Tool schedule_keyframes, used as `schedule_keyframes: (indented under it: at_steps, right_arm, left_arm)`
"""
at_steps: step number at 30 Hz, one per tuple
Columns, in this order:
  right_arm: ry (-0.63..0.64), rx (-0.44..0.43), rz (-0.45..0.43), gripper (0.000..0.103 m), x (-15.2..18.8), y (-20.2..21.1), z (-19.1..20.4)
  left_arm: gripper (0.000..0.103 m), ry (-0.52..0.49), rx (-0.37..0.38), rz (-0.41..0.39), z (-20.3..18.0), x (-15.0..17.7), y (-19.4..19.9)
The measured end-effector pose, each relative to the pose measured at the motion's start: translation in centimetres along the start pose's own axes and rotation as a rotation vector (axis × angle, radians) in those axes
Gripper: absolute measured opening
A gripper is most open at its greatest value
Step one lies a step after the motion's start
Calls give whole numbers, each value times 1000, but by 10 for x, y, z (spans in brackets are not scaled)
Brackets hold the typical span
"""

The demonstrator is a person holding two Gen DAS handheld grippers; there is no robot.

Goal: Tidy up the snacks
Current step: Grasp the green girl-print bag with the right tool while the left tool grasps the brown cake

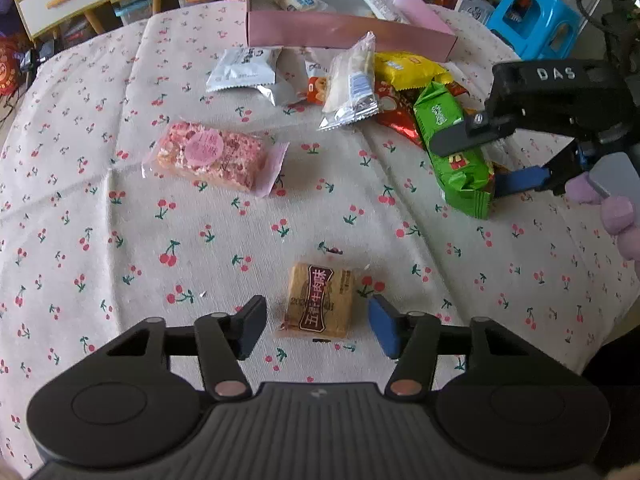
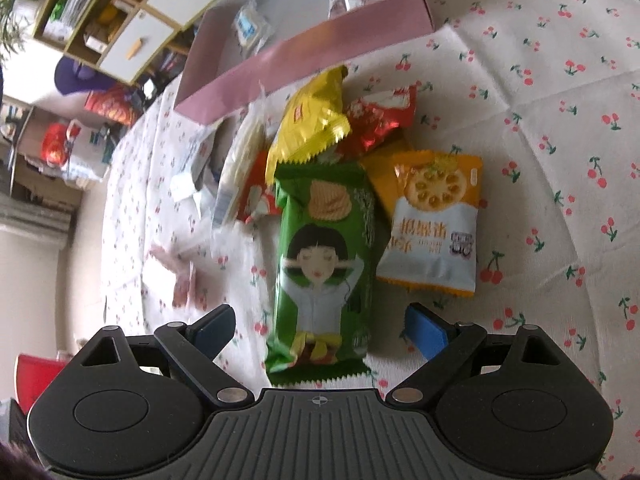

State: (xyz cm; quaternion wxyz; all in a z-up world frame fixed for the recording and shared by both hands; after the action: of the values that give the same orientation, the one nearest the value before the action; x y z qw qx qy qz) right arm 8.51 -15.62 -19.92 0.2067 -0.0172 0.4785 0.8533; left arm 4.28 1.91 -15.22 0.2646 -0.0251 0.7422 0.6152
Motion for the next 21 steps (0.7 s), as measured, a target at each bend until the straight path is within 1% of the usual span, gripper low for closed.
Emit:
schedule_keyframes:
  at_steps: [2,5,10,12,13,15,16,17,19,21]
  right_arm:
    - [-6,-2,-23,93,-3,1,-1]
    - [-18,-4,-44,90,-5,-1,-2]
    - [-16,-13,-74,83,-7,-2,-2]
    - [-18,-15,-84,71,-7,-2,-2]
    - [-21,-17,-84,67,-7,-2,-2]
    - [-25,-18,-83,53,-8,-2,-2]
    - [-26,-14,-83,51,-7,-3,-2]
    - [-26,-12,-83,50,-7,-3,-2]
    - [-28,-12,-83,49,-7,-2,-2]
    - [-29,-14,-77,48,-6,-1,-1]
  left_arm:
    - [50,6,2,5,2,0,-2]
    - [50,17,3,15,4,1,-4]
    - [50,14,-8,17,3,1,-5]
    - [49,-2,-14,16,2,1,-6]
    - [48,-13,-20,15,1,1,-6]
    - [46,-33,-38,8,1,1,-6]
    - [42,-43,-47,3,1,1,-6]
    - [41,-49,-51,-2,0,1,-6]
    - [34,-51,-43,-3,-1,0,-5]
    - [33,-58,-45,-8,-1,-1,-4]
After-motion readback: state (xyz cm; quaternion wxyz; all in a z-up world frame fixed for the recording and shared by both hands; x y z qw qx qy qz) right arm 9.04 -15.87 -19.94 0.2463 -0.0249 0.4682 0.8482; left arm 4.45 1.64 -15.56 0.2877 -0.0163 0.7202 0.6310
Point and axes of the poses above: each gripper's, at about its wrist camera, not at the fingertips, and y roughly against the way its jaws point, z to its left, x to its underside, the point moved 10 cm from there along -y, roughly the way its jaws point, and after that the axes turned 2 degrees about -z, right-handed, at the moved point
